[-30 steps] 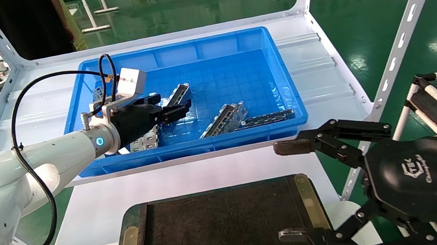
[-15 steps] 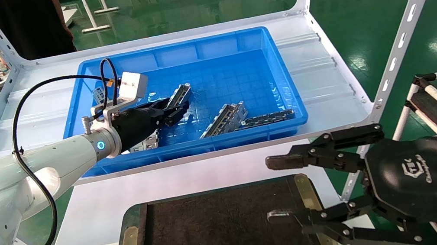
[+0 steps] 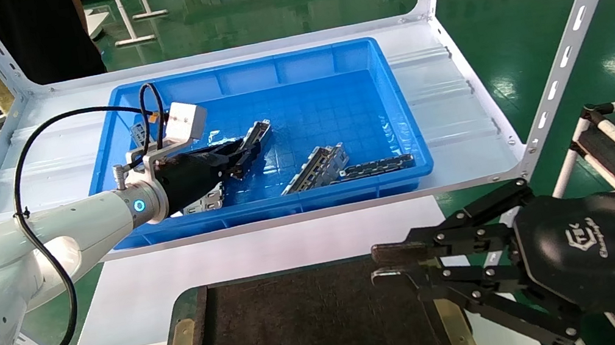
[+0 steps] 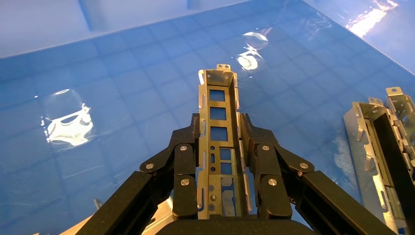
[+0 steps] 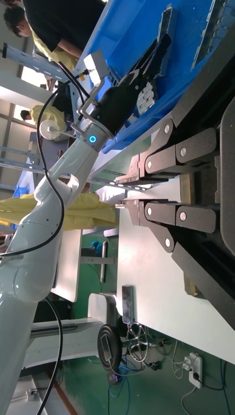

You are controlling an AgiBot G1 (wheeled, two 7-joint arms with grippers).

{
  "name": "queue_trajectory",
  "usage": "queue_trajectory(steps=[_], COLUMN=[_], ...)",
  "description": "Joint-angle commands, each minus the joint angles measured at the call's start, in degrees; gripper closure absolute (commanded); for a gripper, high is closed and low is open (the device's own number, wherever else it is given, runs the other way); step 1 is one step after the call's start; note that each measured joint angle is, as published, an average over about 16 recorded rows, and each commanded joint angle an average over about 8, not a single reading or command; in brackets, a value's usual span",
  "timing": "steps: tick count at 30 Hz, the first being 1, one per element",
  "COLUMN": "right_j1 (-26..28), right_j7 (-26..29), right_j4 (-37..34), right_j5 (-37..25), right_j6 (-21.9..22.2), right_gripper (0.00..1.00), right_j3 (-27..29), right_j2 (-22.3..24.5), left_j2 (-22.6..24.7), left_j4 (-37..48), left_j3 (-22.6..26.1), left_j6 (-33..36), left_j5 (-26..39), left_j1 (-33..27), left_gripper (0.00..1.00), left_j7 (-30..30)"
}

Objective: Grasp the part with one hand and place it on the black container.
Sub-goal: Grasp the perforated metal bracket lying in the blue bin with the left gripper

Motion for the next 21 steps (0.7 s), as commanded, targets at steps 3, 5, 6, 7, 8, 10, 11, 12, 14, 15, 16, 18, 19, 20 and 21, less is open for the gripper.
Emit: queue_trajectory(steps=[3, 5, 6, 7, 8, 10, 11, 12, 14, 15, 16, 18, 19, 20, 21], right_j1=[0.0, 0.0, 0.0, 0.0, 0.0, 0.0, 0.0, 0.0, 0.0, 0.0, 0.0, 0.0, 0.0, 0.0, 0.0], right_j7=[0.0, 0.0, 0.0, 0.0, 0.0, 0.0, 0.0, 0.0, 0.0, 0.0, 0.0, 0.0, 0.0, 0.0, 0.0], right_j4=[0.0, 0.0, 0.0, 0.0, 0.0, 0.0, 0.0, 0.0, 0.0, 0.0, 0.0, 0.0, 0.0, 0.0, 0.0], right_j5=[0.0, 0.0, 0.0, 0.0, 0.0, 0.0, 0.0, 0.0, 0.0, 0.0, 0.0, 0.0, 0.0, 0.0, 0.0], right_j6=[0.0, 0.0, 0.0, 0.0, 0.0, 0.0, 0.0, 0.0, 0.0, 0.0, 0.0, 0.0, 0.0, 0.0, 0.0], right_gripper=[1.00, 1.00, 1.00, 1.00, 1.00, 1.00, 1.00, 1.00, 1.00, 1.00, 1.00, 1.00, 1.00, 1.00, 1.00], right_j3=[0.0, 0.0, 0.0, 0.0, 0.0, 0.0, 0.0, 0.0, 0.0, 0.0, 0.0, 0.0, 0.0, 0.0, 0.0], right_j2=[0.0, 0.0, 0.0, 0.0, 0.0, 0.0, 0.0, 0.0, 0.0, 0.0, 0.0, 0.0, 0.0, 0.0, 0.0], left_j2=[-0.3, -0.5, -0.7, -0.9, -1.1, -1.7, -2.0, -2.3, -2.9, -3.3, -3.6, -4.3, -4.6, -4.9, -5.2], left_j4=[-0.2, -0.5, -0.8, -1.0, -1.2, -1.8, -2.0, -2.3, -2.8, -3.0, -3.2, -3.8, -4.0, -4.3, -4.6], left_j3=[-0.3, -0.6, -0.7, -0.9, -1.1, -1.5, -1.7, -1.9, -2.3, -2.5, -2.6, -2.9, -3.1, -3.2, -3.3], left_j6=[0.4, 1.2, 1.7, 2.3, 3.0, 4.7, 5.6, 6.7, 8.9, 10.2, 11.4, 14.0, 15.4, 16.7, 18.2], left_j5=[-0.5, -0.9, -1.2, -1.5, -1.8, -2.4, -2.6, -3.0, -3.6, -3.9, -4.2, -4.7, -5.0, -5.3, -5.5], left_j1=[-0.3, -0.6, -0.8, -1.0, -1.3, -1.8, -2.0, -2.3, -2.7, -2.9, -3.1, -3.3, -3.3, -3.3, -3.3], left_gripper=[1.00, 1.00, 1.00, 1.00, 1.00, 1.00, 1.00, 1.00, 1.00, 1.00, 1.00, 1.00, 1.00, 1.00, 1.00], left_j7=[0.4, 0.8, 1.1, 1.3, 1.6, 2.1, 2.4, 2.6, 3.0, 3.1, 3.3, 3.5, 3.5, 3.5, 3.5])
